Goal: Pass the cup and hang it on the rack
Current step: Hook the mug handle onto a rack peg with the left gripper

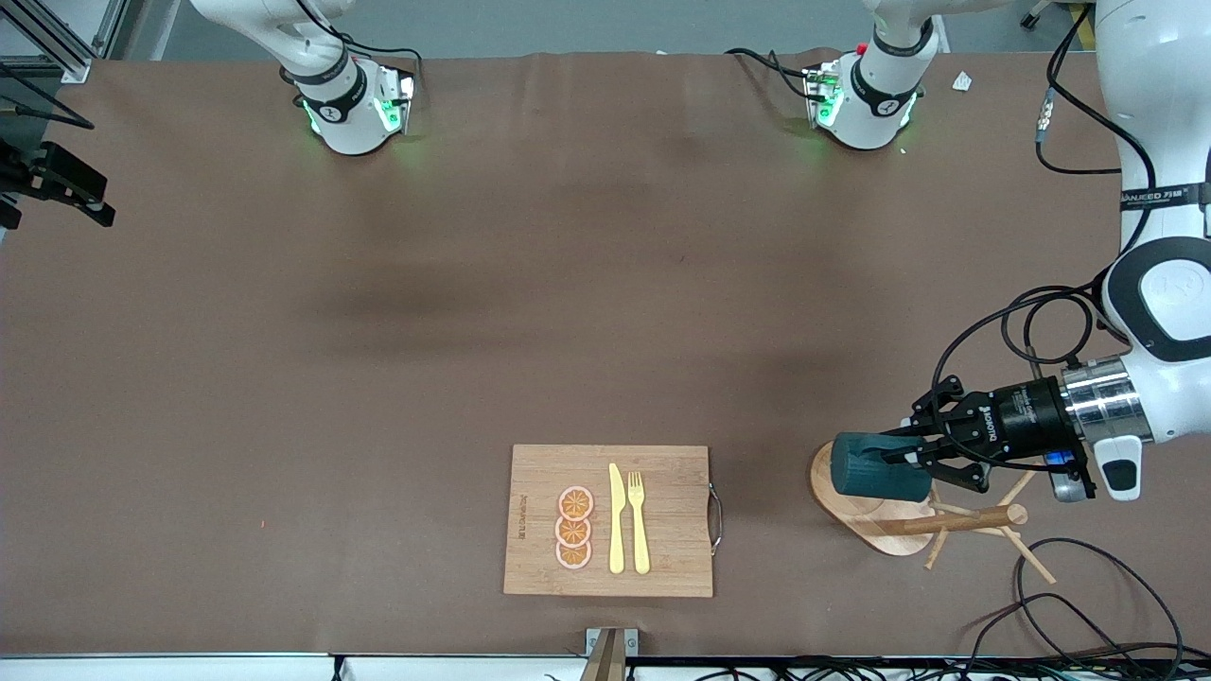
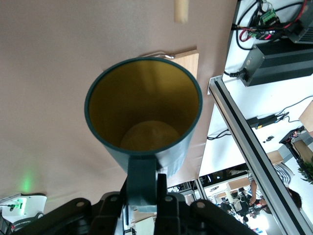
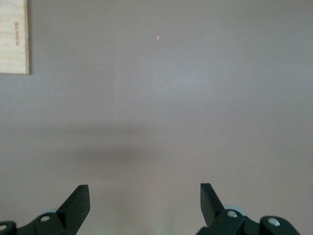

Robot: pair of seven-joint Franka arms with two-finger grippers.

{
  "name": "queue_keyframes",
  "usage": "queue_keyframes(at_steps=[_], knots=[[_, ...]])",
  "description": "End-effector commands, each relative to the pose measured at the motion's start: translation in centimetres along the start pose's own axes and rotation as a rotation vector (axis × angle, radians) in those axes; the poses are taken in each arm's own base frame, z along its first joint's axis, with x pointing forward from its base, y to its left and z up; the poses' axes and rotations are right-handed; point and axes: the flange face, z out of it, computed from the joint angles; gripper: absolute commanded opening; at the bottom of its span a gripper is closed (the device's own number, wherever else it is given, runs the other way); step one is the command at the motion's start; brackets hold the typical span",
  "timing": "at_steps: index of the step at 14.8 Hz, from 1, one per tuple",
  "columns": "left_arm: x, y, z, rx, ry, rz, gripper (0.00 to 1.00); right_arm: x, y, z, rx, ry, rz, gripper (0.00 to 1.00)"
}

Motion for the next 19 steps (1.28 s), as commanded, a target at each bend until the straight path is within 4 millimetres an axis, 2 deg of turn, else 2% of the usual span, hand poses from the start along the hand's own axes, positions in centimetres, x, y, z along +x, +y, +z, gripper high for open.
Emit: queue_keyframes(at_steps=[1,6,9,11,13,17,19], knots=[[1.4,0.2,-0.5,-0.028,-0.034,-0.022,0.0,-0.1,-0.6,-0.1,-0.02,-0.012,0.069,1.0],[3.1,0.2,-0.4,-0.057,-0.083,-0.026,0.0,0.0,-0.5,-0.1,-0.017,-0.012,0.071,1.0],[3.2,0.3,-0.4,-0.083,-0.11,0.018,0.0,0.0,-0.5,-0.1,-0.017,-0.012,0.071,1.0],[4.2,0.2,-0.4,-0.089,-0.109,0.041,0.0,-0.1,-0.5,-0.1,-0.017,-0.012,0.071,1.0],[5.3,0.3,-1.7,-0.11,-0.102,0.064,0.0,-0.1,-0.6,-0.1,-0.017,-0.012,0.07,1.0],[5.6,0.6,-2.1,-0.122,-0.101,0.084,0.0,-0.1,-0.6,-0.2,-0.015,-0.01,0.07,1.0],[6.9,0.4,-2.5,-0.134,-0.101,0.103,0.0,-0.1,-0.6,-0.2,-0.015,-0.01,0.07,1.0]])
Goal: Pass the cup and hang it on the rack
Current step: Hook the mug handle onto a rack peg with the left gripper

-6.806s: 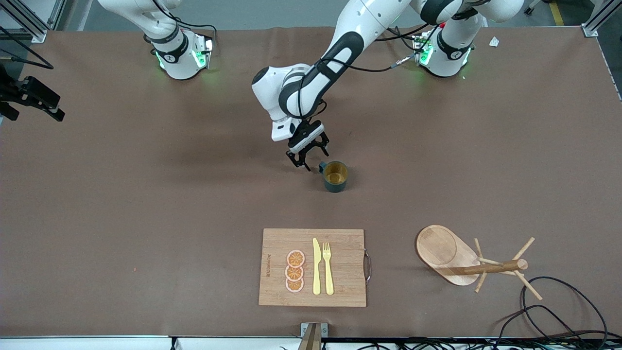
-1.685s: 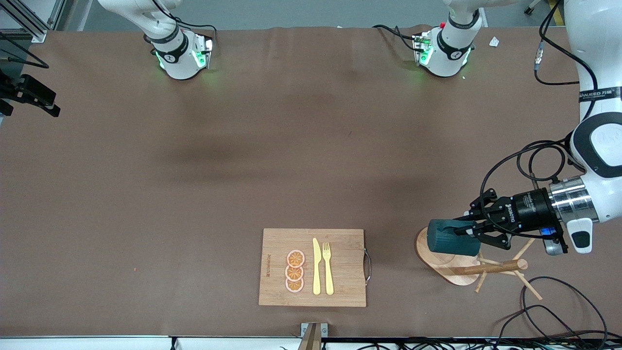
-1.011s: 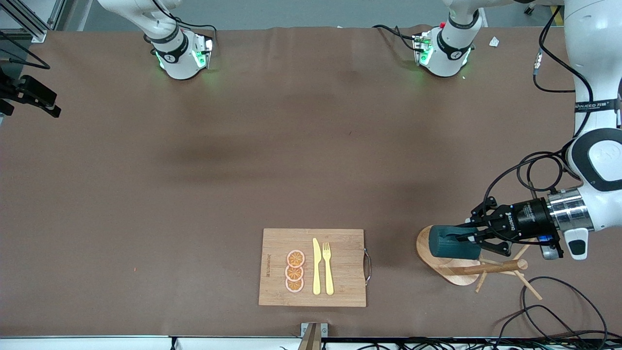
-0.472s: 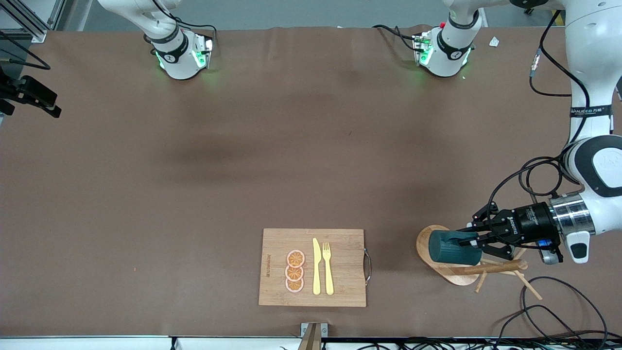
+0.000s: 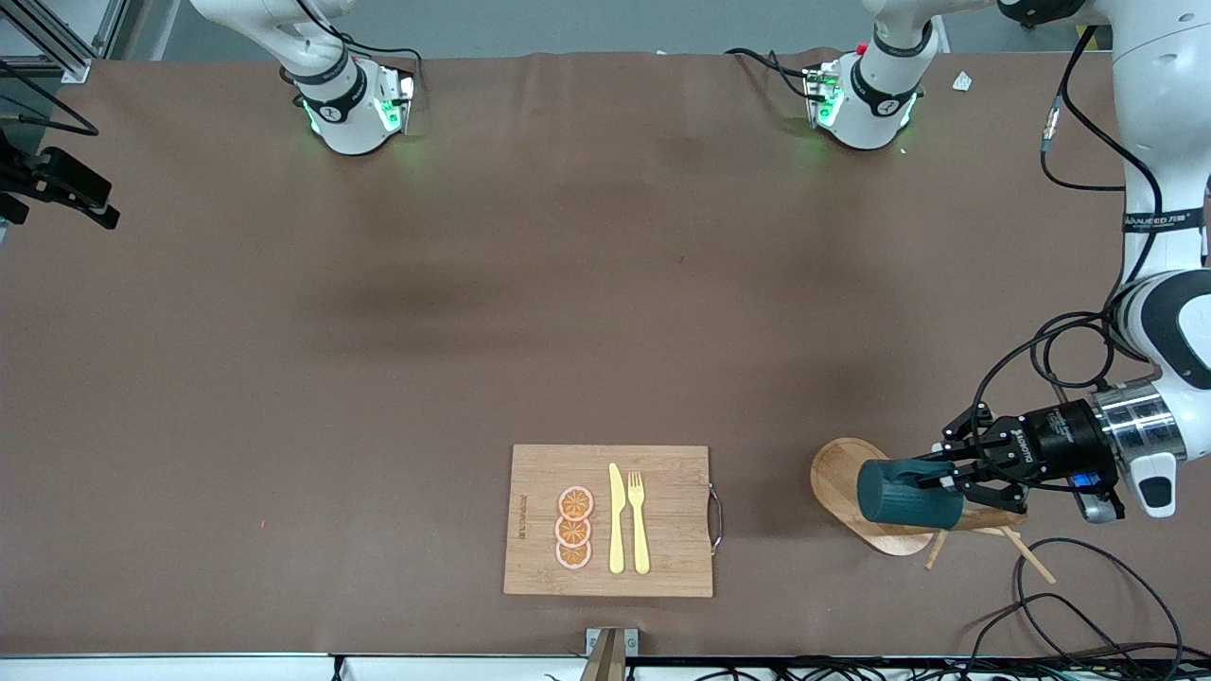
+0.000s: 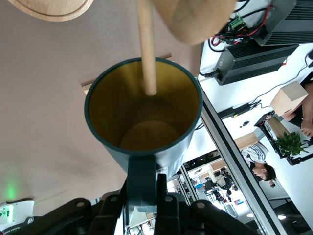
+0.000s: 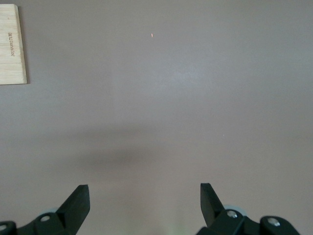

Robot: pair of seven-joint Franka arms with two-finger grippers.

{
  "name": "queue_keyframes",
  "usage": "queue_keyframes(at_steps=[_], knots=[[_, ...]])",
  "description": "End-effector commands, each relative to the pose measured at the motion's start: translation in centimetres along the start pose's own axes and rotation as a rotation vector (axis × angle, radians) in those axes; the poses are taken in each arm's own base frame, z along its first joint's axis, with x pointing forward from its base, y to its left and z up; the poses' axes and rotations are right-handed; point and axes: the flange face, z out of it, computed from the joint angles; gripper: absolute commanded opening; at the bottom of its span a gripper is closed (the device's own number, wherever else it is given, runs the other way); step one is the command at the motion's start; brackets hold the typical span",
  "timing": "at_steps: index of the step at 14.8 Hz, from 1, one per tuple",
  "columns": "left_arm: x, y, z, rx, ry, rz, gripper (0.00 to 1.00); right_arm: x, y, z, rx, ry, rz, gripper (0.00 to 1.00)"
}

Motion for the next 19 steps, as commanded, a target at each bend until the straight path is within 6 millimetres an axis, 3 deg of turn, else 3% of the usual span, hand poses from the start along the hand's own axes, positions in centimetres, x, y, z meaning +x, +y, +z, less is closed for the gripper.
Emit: queue_keyframes(at_steps=[1,3,19], knots=[[1.2,0.3,-0.5,-0.039,-0.036,0.038,0.0,-0.1,-0.3,-0.3,-0.014,-0.001,0.009,1.0],[2.0,0.2,-1.3,-0.065,-0.055,0.047,0.0,-0.1,-0.3,-0.4,-0.014,0.0,0.009,1.0],[6.1,-1.3,-1.3,-0.078,-0.082,0.033,0.0,-0.1,-0.3,-0.4,-0.014,0.0,0.009,1.0]])
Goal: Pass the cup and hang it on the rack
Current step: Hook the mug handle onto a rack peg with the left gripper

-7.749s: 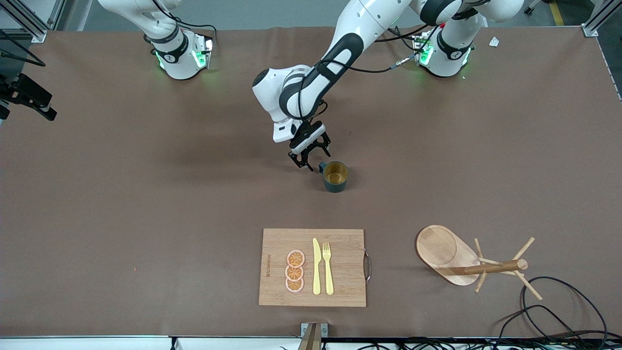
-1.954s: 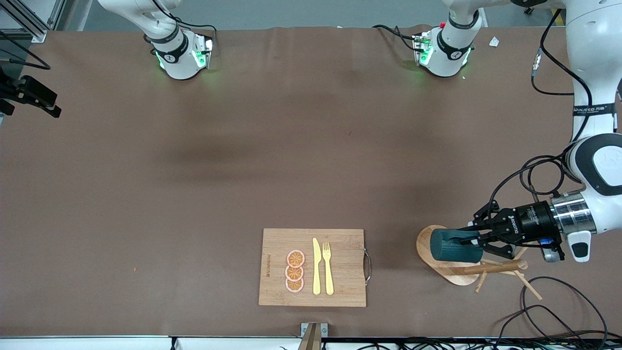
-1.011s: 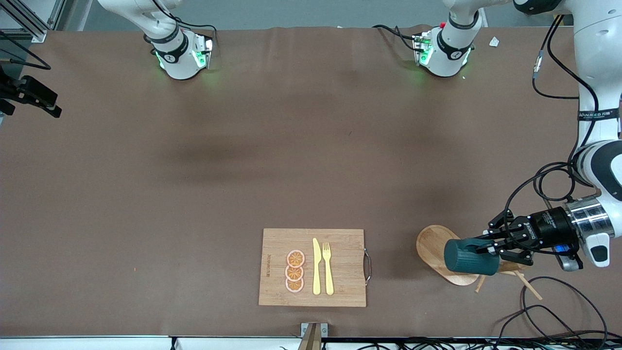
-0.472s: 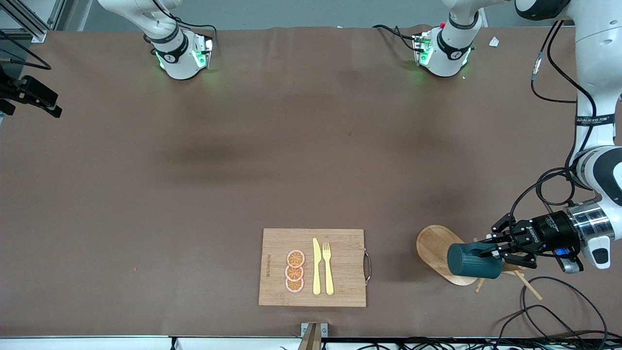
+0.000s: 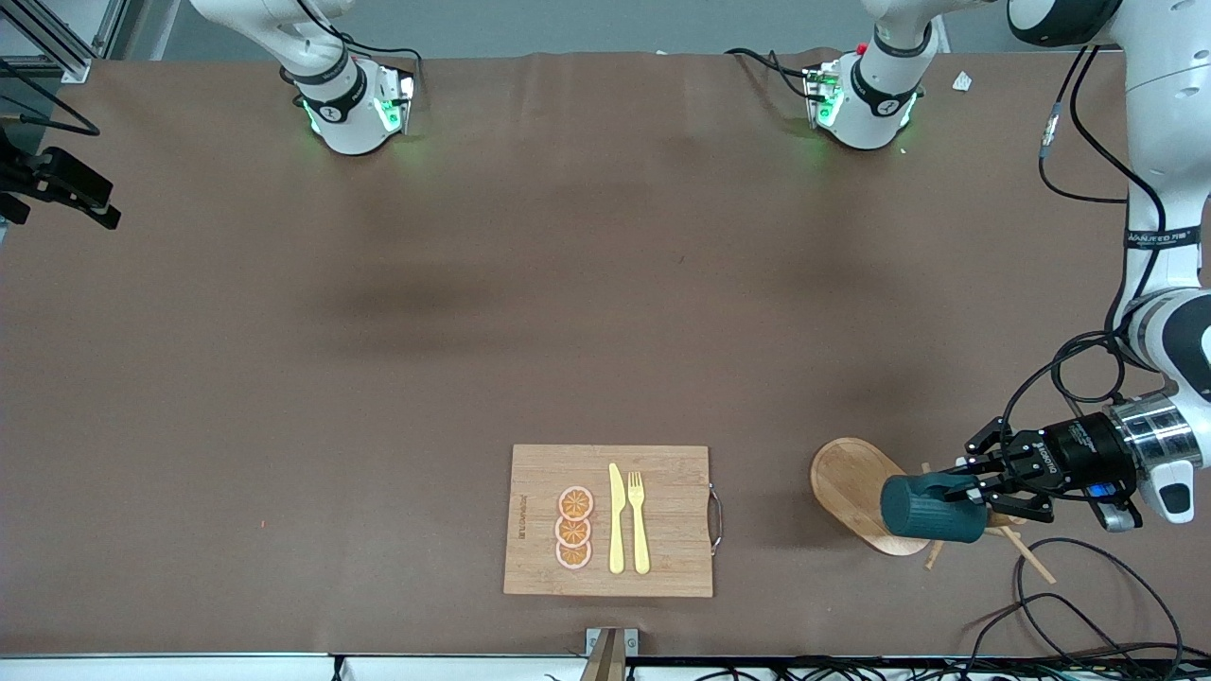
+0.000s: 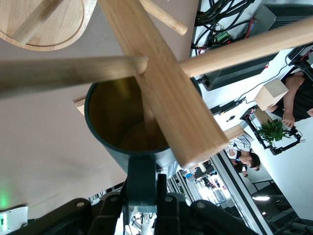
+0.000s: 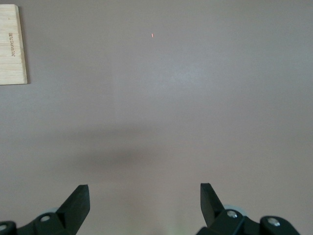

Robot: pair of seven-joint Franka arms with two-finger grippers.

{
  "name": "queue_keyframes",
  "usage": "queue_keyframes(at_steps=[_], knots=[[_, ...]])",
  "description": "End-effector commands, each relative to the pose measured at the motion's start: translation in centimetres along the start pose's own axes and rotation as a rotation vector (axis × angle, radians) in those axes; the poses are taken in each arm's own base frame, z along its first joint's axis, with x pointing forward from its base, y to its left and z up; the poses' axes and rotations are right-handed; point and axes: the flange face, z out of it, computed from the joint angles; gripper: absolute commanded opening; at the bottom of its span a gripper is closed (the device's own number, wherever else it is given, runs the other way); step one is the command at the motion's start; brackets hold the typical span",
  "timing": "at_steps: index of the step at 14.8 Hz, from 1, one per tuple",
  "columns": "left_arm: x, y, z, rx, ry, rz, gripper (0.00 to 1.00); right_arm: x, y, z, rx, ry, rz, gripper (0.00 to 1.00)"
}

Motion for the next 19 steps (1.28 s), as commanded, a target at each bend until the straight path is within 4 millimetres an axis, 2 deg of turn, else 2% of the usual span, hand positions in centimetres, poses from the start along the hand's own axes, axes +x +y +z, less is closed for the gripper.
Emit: queue_keyframes(at_steps=[1,9,13,19], knots=[[0.07,0.31,0.03,-0.012,-0.031,0.012,0.0,-0.12,-0.19,-0.47,-0.013,0.001,0.009,1.0],[0.18,0.3,-0.17,-0.014,-0.029,0.01,0.0,-0.06,-0.2,-0.4,-0.014,0.001,0.009,1.0],[0.72,0.18,-0.9,-0.023,-0.024,0.005,0.0,-0.06,-0.2,-0.4,-0.014,0.001,0.009,1.0],[0.92,-0.04,-0.72,-0.015,-0.036,0.015,0.01,-0.04,-0.2,-0.42,-0.013,0.003,0.009,1.0]])
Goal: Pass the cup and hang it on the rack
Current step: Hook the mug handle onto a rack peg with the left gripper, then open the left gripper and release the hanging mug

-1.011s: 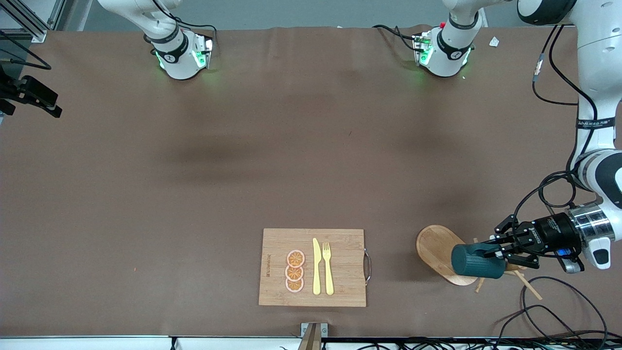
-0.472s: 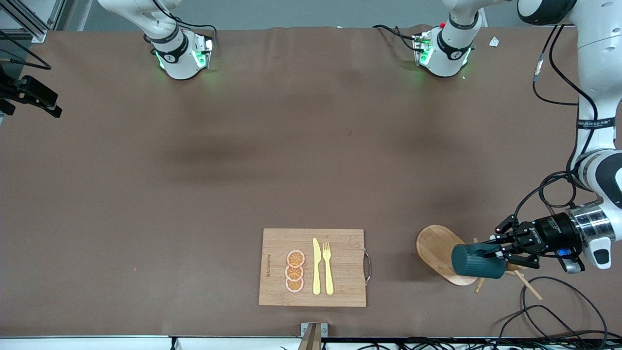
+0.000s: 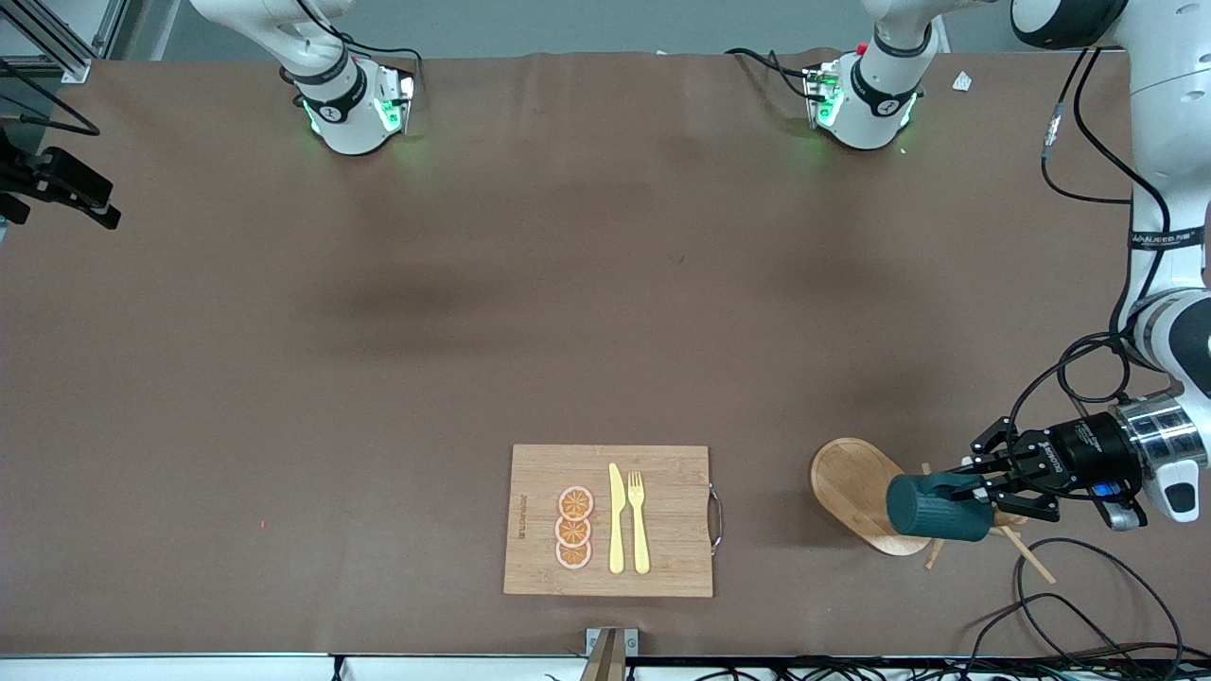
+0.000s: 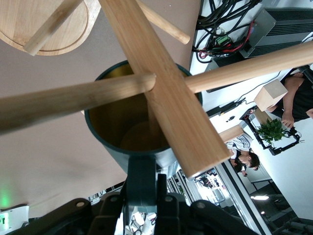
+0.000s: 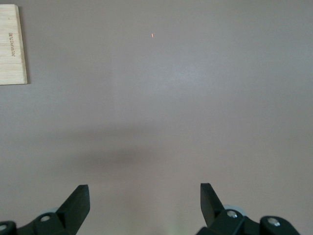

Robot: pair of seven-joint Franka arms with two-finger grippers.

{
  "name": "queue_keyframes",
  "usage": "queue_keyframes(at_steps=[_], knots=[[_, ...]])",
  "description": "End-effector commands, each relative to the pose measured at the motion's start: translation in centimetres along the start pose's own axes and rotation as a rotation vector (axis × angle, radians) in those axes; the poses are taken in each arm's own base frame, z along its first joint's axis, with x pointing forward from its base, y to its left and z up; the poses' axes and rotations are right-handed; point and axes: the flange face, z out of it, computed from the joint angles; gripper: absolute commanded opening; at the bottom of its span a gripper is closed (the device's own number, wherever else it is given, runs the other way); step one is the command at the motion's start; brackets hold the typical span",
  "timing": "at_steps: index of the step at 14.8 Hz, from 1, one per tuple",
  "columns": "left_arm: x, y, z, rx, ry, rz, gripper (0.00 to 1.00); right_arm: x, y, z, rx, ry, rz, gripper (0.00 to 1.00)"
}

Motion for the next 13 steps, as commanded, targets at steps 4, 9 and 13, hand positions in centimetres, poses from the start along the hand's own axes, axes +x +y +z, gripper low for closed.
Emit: queue_keyframes(at_steps=[4,9,13], knots=[[0.6,0.17,-0.56,-0.02,-0.028,0.011,0.03,-0.01,-0.11,-0.44,-0.013,0.006,0.01,1.0],[0.57,0.18,-0.7,-0.02,-0.027,0.011,0.29,0.03,-0.12,-0.39,-0.013,0.007,0.008,1.0],[0.07,0.39,-0.85,-0.019,-0.024,0.1,1.0,0.03,-0.02,-0.46,-0.015,0.009,0.01,1.0]])
